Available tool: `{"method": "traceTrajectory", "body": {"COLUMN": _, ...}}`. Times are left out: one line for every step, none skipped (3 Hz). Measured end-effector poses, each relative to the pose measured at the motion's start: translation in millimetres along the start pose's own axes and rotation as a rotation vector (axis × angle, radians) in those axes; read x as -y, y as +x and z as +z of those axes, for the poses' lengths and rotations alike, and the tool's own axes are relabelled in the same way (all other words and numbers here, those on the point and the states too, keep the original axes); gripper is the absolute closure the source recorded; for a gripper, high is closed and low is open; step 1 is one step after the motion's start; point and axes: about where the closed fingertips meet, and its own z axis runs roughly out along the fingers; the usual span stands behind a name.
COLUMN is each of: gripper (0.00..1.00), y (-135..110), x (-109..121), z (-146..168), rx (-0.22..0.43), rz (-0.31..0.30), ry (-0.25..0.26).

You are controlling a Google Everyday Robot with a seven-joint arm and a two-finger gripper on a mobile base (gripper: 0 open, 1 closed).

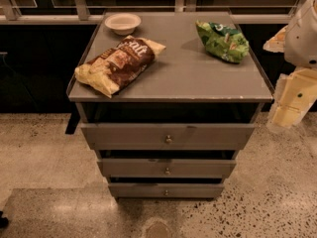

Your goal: Open bottom drawer

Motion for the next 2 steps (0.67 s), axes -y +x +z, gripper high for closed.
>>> {"method": "traceTrajectory", "body": {"gripper": 0.00, "y": 0, "x": 0, "z": -1, "rx": 0.006, "rz": -0.001, "ry": 0.016}}
{"method": "traceTrajectory", "body": {"gripper": 0.00, "y": 0, "x": -17, "z": 10, "rx": 0.059, "rz": -0.021, "ry": 0.018}}
